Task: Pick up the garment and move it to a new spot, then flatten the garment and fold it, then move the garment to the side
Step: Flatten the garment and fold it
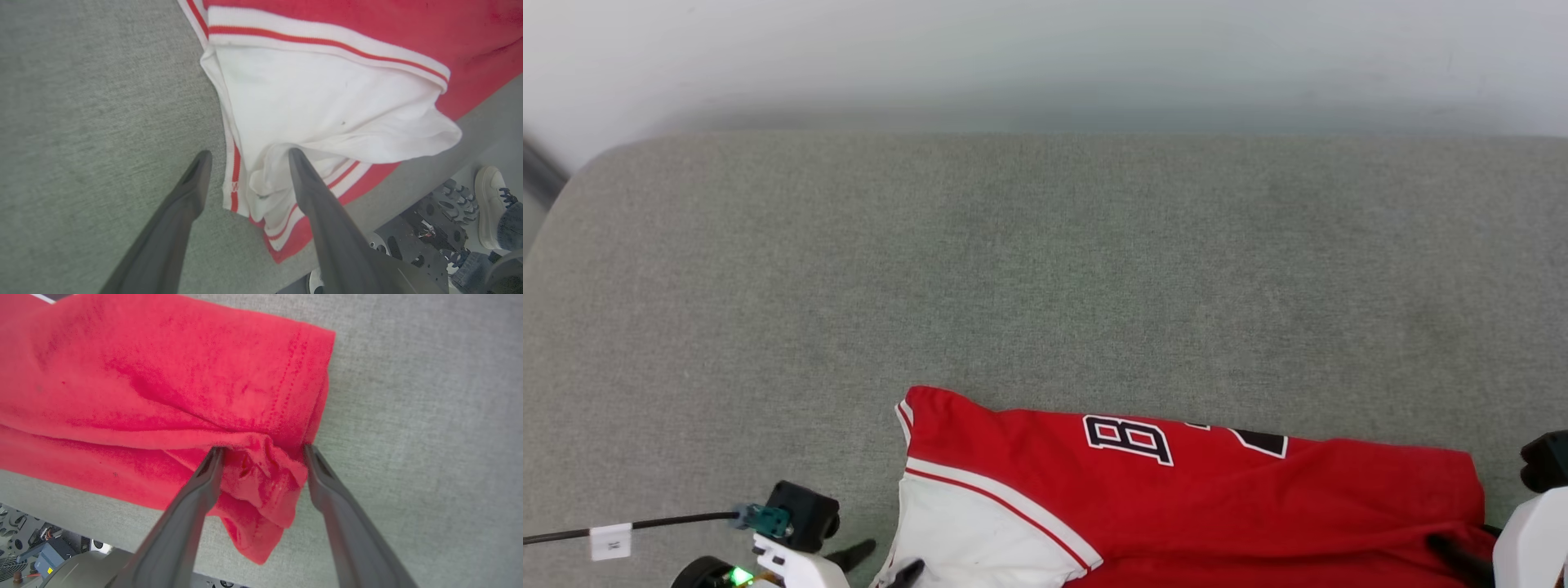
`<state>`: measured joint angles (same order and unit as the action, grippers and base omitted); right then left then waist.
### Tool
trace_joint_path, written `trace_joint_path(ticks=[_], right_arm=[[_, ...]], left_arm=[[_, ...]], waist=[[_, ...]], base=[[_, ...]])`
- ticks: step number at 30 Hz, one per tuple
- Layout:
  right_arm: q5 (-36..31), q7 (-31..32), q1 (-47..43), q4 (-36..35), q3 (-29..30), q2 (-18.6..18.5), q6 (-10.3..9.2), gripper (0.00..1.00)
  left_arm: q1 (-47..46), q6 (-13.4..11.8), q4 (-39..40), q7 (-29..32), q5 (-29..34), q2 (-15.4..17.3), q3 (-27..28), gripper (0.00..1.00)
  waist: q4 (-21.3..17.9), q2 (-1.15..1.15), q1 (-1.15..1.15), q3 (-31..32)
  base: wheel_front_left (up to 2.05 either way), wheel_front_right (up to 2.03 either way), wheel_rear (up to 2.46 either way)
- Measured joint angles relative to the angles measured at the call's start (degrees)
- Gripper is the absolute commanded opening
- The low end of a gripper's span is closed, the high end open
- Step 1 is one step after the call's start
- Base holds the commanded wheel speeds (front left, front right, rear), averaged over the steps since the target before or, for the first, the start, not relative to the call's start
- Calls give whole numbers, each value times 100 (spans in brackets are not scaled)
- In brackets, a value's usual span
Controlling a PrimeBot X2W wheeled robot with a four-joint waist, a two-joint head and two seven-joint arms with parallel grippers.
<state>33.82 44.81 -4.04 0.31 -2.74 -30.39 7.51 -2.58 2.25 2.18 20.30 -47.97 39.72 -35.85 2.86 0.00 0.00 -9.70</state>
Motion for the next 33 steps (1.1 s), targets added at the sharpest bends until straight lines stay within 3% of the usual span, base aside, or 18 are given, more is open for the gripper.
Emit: trace_joint_path(ticks=[6, 11, 19, 25, 33], right_arm=[[210, 162, -57, -411, 417, 13, 0, 100], [258, 499, -198, -988, 1003, 281, -1, 100], [-403, 875, -204, -1312, 1792, 1279, -2, 100], [-828, 797, -52, -1022, 2162, 2071, -2, 100], [-1121, 456, 67, -198, 2353, 2443, -2, 100]], left_arm=[[4, -213, 248, -475, -19, -44, 339, 100], [10, -448, 470, -1311, 83, -171, 794, 100], [-7, -639, 393, -3188, 788, -650, 1213, 100], [-35, -745, 454, -3519, 1658, -1067, 1811, 100], [301, -243, 1085, -3537, 2814, -2014, 2961, 100]], waist=[[-48, 0, 0, 284], [-75, 0, 0, 397], [-65, 0, 0, 304], [-3, 0, 0, 179], [52, 0, 0, 22]], base=[[0, 0, 0], [0, 0, 0], [0, 0, 0], [0, 0, 0], [0, 0, 0]])
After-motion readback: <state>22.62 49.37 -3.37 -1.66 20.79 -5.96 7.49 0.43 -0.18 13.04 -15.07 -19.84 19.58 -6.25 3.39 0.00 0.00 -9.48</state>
